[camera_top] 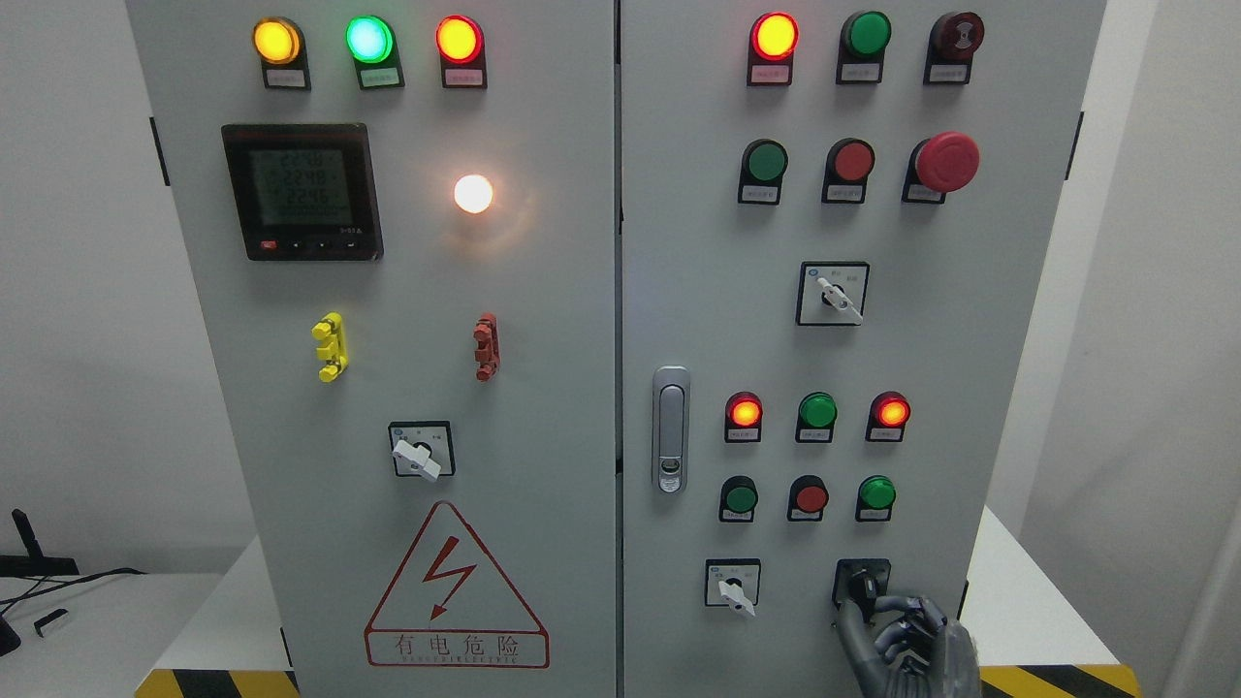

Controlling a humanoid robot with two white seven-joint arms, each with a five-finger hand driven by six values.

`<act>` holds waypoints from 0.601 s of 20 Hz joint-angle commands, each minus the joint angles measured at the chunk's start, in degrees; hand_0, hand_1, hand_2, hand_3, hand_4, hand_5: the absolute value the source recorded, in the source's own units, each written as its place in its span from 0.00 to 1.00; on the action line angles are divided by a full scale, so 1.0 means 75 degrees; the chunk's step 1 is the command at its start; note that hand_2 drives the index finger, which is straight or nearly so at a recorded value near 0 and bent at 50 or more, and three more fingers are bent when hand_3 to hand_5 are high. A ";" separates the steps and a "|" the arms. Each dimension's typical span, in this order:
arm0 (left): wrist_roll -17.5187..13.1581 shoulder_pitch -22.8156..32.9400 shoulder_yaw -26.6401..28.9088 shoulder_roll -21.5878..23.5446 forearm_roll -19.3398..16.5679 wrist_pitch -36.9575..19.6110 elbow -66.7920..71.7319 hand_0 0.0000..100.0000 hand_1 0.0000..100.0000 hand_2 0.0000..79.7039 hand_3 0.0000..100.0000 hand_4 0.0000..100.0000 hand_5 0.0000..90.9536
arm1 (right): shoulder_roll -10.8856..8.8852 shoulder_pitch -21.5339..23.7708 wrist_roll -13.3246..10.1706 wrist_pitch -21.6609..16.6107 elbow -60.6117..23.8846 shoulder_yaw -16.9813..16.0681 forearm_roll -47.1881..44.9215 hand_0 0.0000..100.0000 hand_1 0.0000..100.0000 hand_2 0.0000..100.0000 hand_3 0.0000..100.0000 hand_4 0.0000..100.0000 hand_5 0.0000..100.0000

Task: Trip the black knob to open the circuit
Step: 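Twist the black knob with the right hand to its other position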

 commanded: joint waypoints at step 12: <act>-0.0005 0.0000 0.0000 -0.0008 -0.0234 0.0004 -0.0005 0.12 0.39 0.00 0.00 0.00 0.00 | 0.0000 0.0002 0.0090 0.0019 0.0006 0.0154 -0.0008 0.31 0.71 0.63 0.88 0.89 0.98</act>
